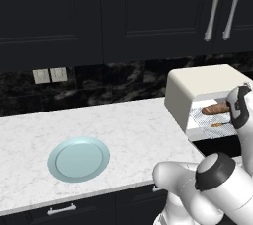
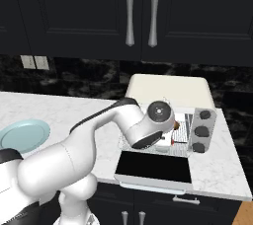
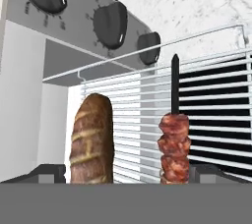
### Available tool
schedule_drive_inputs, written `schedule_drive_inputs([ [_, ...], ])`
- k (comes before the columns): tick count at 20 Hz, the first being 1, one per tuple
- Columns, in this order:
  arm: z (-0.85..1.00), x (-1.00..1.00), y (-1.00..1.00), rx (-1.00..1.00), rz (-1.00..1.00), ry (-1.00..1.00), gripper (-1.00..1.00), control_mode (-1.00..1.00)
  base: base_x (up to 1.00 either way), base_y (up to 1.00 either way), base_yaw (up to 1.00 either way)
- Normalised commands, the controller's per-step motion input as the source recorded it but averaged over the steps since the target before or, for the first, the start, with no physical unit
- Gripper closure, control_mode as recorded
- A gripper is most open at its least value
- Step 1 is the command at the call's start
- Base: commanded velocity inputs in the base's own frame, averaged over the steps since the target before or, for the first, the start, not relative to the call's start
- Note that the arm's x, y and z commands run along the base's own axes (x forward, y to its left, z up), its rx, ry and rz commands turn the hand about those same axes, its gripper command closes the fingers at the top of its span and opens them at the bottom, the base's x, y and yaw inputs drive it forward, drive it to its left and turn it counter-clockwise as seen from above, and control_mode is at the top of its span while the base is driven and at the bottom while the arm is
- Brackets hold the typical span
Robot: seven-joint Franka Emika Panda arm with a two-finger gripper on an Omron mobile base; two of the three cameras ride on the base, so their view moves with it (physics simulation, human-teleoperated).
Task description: Pick up the kebab skewer and baguette bread, and place them inside the toaster oven. Close the toaster oven door and start by setting the timer.
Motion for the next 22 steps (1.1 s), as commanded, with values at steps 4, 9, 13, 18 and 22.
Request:
schedule_drive_inputs([
  [4,0.0,-0.39,-0.5,-0.01,0.18,-0.05,-1.0,-1.0,0.0,0.0,0.0],
  [9,0.0,-0.37,-0.18,-0.07,0.29,-0.04,-1.0,-1.0,0.0,0.0,0.0],
  [13,0.0,-0.19,-0.01,-0.12,0.3,0.0,-1.0,-1.0,0.0,0.0,0.0],
  [18,0.0,-0.1,0.04,-0.18,0.23,0.0,-1.0,-1.0,0.0,0.0,0.0],
  [22,-0.03,-0.04,0.34,-0.28,0.2,-0.01,-1.0,-1.0,0.0,0.0,0.0],
])
